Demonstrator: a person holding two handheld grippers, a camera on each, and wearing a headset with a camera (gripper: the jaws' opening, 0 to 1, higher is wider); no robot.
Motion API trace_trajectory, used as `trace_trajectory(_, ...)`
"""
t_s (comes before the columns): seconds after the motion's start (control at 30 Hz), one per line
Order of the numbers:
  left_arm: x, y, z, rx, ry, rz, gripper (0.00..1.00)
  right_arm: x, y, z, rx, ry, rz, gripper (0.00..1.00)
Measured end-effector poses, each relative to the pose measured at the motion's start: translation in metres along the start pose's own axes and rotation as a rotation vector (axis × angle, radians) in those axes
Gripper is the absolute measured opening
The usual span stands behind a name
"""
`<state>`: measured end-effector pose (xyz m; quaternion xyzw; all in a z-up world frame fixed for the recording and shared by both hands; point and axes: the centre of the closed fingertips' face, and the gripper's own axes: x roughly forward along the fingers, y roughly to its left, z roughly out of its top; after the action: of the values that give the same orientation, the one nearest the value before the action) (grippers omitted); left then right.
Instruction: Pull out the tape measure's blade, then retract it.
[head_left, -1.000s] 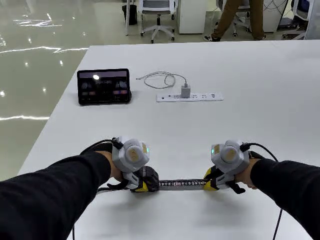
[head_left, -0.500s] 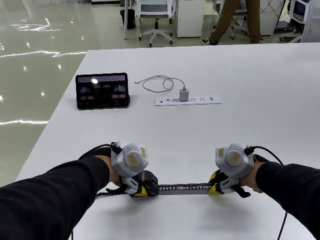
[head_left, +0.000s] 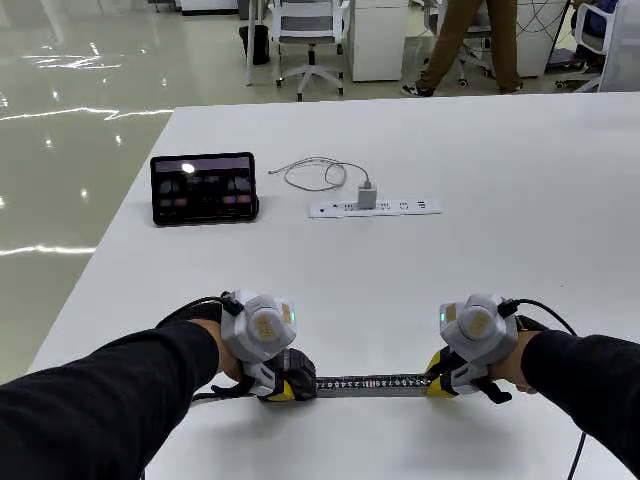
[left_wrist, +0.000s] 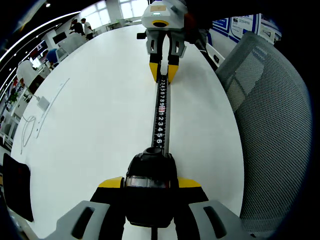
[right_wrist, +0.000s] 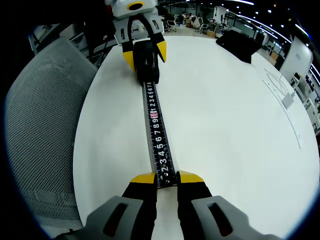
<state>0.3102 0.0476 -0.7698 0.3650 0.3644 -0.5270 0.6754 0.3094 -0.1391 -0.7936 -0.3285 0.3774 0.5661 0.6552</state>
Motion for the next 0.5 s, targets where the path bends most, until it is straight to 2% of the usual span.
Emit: trace_trajectory(0.5, 0.001, 0.000, 0.000, 0.002, 0.003, 0.003, 0.33, -0.007, -0.003, -0.012, 0.013, 0.006, -0.007, 0.10)
